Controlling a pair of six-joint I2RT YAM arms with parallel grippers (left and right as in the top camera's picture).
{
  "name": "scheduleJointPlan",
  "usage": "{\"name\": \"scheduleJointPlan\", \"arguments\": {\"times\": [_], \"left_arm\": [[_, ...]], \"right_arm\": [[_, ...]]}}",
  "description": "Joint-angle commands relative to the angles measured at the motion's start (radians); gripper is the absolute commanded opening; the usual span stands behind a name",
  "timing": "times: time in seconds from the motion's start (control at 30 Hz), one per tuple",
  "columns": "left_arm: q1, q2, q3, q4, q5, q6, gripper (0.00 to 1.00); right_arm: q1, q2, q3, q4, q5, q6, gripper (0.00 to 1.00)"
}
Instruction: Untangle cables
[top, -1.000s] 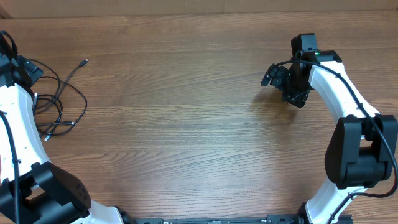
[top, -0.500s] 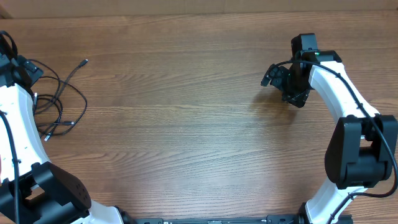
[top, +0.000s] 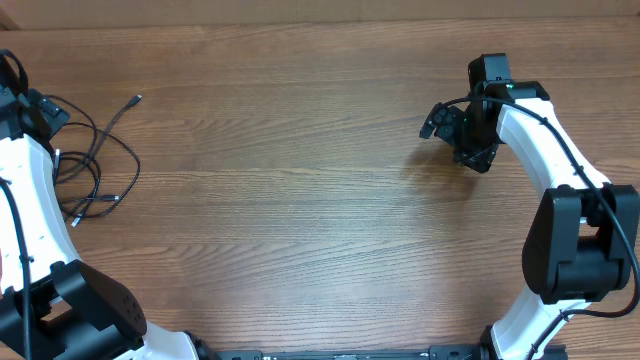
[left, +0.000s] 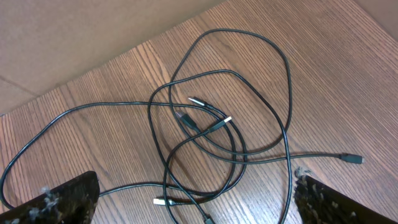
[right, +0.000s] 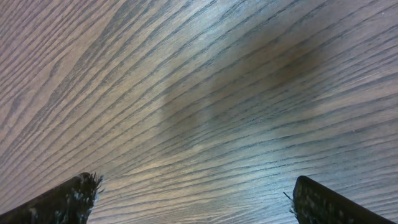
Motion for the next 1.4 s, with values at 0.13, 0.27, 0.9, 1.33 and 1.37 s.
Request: {"name": "scheduleJointPlan", "arguments": {"times": [0.13, 0.27, 0.9, 1.33, 1.37], "left_arm": [[0.002, 0.006, -0.011, 0.0, 0.001, -0.003, 1.0], [0.002, 0.006, -0.011, 0.0, 0.001, -0.003, 1.0], [0.001, -0.074, -0.011, 0.0, 0.001, -0.003, 1.0], [-0.1, -0.322, -0.011, 0.0, 0.001, -0.003, 1.0], [-0.131, -0.331, -0.011, 0.0, 0.001, -0.003, 1.0]], "right_arm": [[0.0, 0.001, 0.01, 0.002, 0.006, -0.002, 1.0], [0.0, 0.001, 0.01, 0.002, 0.006, -0.002, 1.0], [0.0, 0.001, 0.01, 0.002, 0.006, -0.002, 1.0], [0.0, 0.001, 0.01, 0.002, 0.006, -0.002, 1.0], [0.0, 0.001, 0.01, 0.002, 0.006, -0.002, 1.0]]}}
